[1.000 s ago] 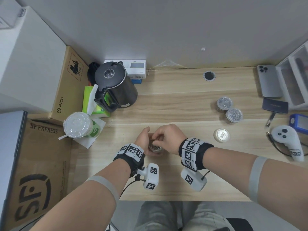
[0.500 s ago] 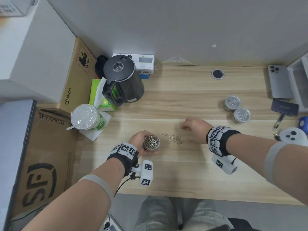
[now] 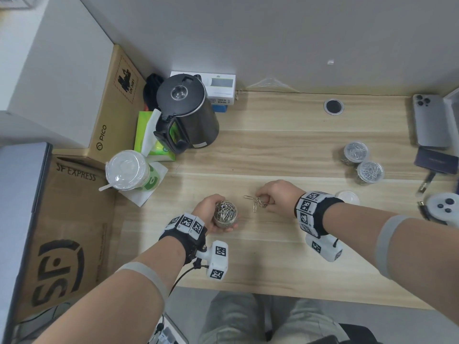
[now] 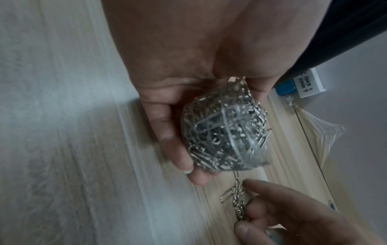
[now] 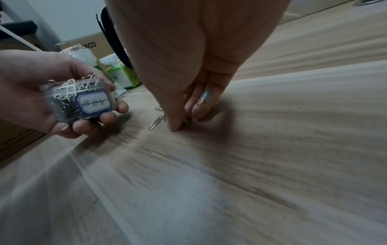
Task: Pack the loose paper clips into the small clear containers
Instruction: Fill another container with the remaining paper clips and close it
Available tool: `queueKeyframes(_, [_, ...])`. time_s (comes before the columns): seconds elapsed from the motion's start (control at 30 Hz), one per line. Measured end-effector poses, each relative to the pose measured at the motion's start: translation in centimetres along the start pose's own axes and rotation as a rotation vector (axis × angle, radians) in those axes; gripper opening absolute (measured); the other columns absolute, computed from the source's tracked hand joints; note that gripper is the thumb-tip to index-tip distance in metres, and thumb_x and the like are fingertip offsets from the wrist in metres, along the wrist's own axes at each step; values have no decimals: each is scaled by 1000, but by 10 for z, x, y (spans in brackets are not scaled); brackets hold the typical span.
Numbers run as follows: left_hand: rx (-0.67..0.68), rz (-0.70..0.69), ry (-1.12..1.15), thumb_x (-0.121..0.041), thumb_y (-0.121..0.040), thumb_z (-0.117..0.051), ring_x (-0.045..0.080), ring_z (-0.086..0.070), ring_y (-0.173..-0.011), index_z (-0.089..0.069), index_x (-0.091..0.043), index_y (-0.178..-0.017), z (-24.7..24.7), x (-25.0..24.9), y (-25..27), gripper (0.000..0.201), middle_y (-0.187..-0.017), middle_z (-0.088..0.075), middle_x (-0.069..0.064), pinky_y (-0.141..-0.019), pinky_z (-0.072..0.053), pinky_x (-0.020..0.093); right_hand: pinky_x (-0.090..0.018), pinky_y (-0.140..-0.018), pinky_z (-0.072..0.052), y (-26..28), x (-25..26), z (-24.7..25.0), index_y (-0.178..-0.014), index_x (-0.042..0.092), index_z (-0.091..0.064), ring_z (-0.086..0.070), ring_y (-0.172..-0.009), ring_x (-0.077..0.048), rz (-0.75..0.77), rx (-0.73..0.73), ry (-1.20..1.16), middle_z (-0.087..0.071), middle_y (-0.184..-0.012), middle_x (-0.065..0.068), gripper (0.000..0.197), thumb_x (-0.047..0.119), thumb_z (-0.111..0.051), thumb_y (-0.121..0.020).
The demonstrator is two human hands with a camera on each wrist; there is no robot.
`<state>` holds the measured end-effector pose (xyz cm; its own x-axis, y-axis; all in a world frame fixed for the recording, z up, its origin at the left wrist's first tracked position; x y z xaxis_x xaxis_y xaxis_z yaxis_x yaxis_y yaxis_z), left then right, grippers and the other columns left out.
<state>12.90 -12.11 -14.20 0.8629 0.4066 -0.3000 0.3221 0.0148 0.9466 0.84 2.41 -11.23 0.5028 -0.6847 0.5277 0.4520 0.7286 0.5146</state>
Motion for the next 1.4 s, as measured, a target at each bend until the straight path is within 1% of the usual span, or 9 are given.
queueKeyframes(0.1, [7,2,-7,-28,-97,-44,32,-68,-50,-63,-4,-82,0,-1,-1,34,-64,-71,15,-50,-53,28,-27,-85,-45,0,4,2,-120,13,-62,-52,-85,-14,2,5,19,-60,-97,3,41,5,-64,-80])
queueKeyframes(0.23, [14,-1,13,-28,-97,-45,32,-68,-48,-62,-2,-84,0,-2,-1,34,-64,-70,16,-47,-54,28,-27,-81,-47,-3,11,2,-116,17,-65,-61,-92,-19,9,23,73,-68,-99,4,41,3,-57,-78])
queueKeyframes(0.43, [14,-16,17,-28,-96,-47,35,-69,-53,-62,-2,-93,2,-5,-5,30,-72,-71,19,-48,-57,32,-21,-76,-42,-7,9,3,-113,20,-66,-64,-93,-16,11,19,100,-73,-95,8,42,1,-53,-78])
queueKeyframes(0.63, [3,-25,0,-27,-97,-47,36,-69,-57,-62,-4,-90,5,-7,-6,28,-69,-72,17,-51,-57,33,-19,-83,-42,-7,2,4,-117,20,-65,-65,-99,-15,14,55,112,-73,-102,7,44,0,-53,-80])
queueKeyframes(0.8, [-3,-18,-2,-27,-97,-48,35,-68,-60,-61,-3,-93,2,-9,-5,28,-68,-70,17,-49,-57,31,-32,-87,-46,-8,1,7,-108,15,-60,-58,-100,-25,-6,22,123,-59,-111,-3,32,5,-63,-78])
queueKeyframes(0.93, [5,-14,8,-27,-96,-47,34,-69,-54,-61,-3,-96,-3,-11,-5,28,-70,-70,18,-46,-56,29,-35,-85,-52,-10,-6,1,-98,22,-64,-62,-98,-25,-99,48,180,-66,-104,-1,28,4,-58,-78])
queueKeyframes(1.13, [8,-6,-14,-28,-95,-48,34,-69,-52,-60,-3,-101,-10,-13,-8,28,-74,-69,18,-46,-56,29,-37,-82,-54,-6,-11,0,-111,21,-60,-62,-95,-29,-155,-12,139,-65,-101,-6,35,3,-56,-81])
queueKeyframes(1.27, [-4,-7,-18,-28,-95,-48,34,-69,-51,-62,-4,-97,-12,-13,-11,27,-71,-70,16,-46,-56,30,-38,-85,-53,-4,-7,-3,-114,17,-61,-60,-92,-30,-141,-19,89,-54,-110,-10,38,-3,-56,-81])
queueKeyframes(1.4, [-3,-13,-26,-28,-96,-47,34,-69,-51,-63,-6,-91,-14,-13,-11,27,-68,-71,15,-47,-56,29,-38,-89,-50,-2,-3,-6,-113,16,-62,-58,-100,-30,-120,-10,57,-55,-114,-11,38,-1,-55,-81])
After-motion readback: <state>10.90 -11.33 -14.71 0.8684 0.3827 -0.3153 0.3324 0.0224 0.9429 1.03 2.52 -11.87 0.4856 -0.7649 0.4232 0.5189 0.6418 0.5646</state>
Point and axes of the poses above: each hand's wrist, its own y-axis away from the middle knuckle, its own z-axis out of the back of the hand, x = y × z, the point moved 8 cm from there along -y, towards the middle knuckle
